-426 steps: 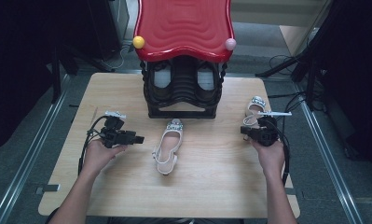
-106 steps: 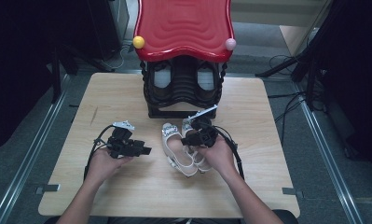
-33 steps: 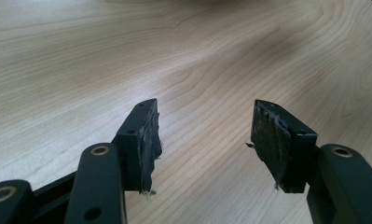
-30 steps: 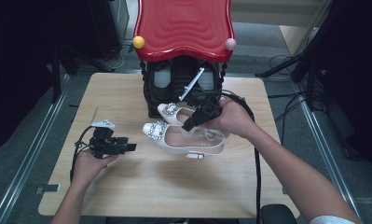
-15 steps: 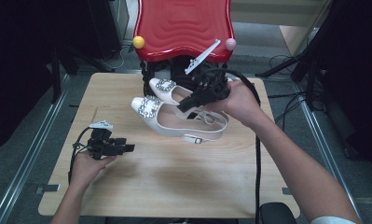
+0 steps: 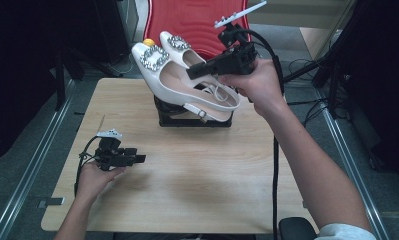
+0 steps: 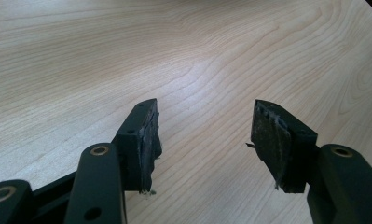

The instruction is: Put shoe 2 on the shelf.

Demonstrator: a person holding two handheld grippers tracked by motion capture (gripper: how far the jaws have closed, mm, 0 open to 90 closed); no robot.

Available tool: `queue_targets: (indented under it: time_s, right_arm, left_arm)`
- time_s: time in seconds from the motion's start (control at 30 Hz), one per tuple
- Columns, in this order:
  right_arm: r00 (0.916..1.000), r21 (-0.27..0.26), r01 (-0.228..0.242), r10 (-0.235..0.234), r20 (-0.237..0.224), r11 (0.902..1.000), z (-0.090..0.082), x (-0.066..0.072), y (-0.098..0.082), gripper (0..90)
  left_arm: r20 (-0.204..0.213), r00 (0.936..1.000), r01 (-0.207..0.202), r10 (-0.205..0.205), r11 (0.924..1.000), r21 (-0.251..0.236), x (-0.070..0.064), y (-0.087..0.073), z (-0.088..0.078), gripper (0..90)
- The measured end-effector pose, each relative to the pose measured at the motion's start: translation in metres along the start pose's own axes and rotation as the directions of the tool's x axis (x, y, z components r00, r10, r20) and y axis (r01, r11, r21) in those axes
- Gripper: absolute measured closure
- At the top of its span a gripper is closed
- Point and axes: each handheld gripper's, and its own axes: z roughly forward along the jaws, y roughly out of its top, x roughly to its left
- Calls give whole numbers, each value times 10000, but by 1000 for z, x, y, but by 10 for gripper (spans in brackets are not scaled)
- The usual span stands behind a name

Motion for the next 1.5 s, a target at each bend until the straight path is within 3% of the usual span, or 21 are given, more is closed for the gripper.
queue_targets:
  time_s: [0.1,0.37,0.6,0.73,0.9,0.97,1.0,1.2,1.37,1.43,1.47,1.5]
  right_arm:
    - [9996,-427,-271,269,-57,9987,-3,-1,10,860]
    - [9935,-1540,-907,1002,549,9839,-8,-11,40,860]
    - [9781,-2542,-1687,1935,761,9523,-16,-28,65,861]
    - [9620,-3059,-2023,2473,1158,9303,-20,-35,77,861]
    - [9301,-3561,-2760,3415,1353,8928,-21,-51,86,860]
    - [9112,-3767,-2956,3776,1648,8779,-20,-59,88,861]
    - [9032,-3811,-2972,3872,1850,8755,-20,-63,89,861]
    - [8308,-4615,-3317,4865,2702,8228,-21,-82,91,861]
    - [7759,-5027,-3338,5353,3339,7974,-14,-89,93,860]
    - [7553,-5126,-3431,5556,3476,7871,-7,-91,94,859]
    - [7495,-5117,-3482,5611,3512,7854,-3,-92,94,860]
    - [7451,-5173,-3594,5726,3419,7767,1,-93,94,859]
  left_arm:
    - [92,10000,-7,7,10000,37,-1,0,1,420]
    - [114,9999,-57,57,10000,16,-2,2,4,420]
    - [208,9997,-153,152,9999,58,-2,3,4,420]
    - [248,9995,-207,205,9998,72,-3,3,4,420]
    - [270,9995,-157,154,9998,93,-2,3,5,421]
    - [298,9995,-122,118,9999,102,-1,3,5,421]
    - [325,9994,-108,104,9999,96,-1,3,5,421]
    - [326,9994,-138,136,9999,63,-2,3,7,422]
    - [481,9987,-180,176,9998,73,-4,4,8,421]
    - [521,9984,-222,219,9997,68,-5,5,8,421]
    - [537,9983,-243,238,9997,86,-5,5,8,421]
    - [556,9982,-248,242,9996,95,-5,5,8,421]
